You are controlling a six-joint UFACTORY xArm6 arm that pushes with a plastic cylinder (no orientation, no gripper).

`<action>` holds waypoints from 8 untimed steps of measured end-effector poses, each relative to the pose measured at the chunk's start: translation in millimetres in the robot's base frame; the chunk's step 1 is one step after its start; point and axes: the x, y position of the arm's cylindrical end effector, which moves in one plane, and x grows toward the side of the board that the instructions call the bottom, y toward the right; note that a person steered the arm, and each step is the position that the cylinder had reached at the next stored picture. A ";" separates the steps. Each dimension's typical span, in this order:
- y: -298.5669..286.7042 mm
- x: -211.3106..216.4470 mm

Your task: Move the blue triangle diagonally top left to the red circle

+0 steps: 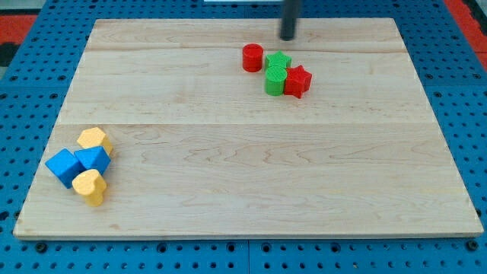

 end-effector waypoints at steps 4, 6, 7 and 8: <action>-281.8 109.1; -331.3 136.1; -331.5 150.9; -331.0 155.0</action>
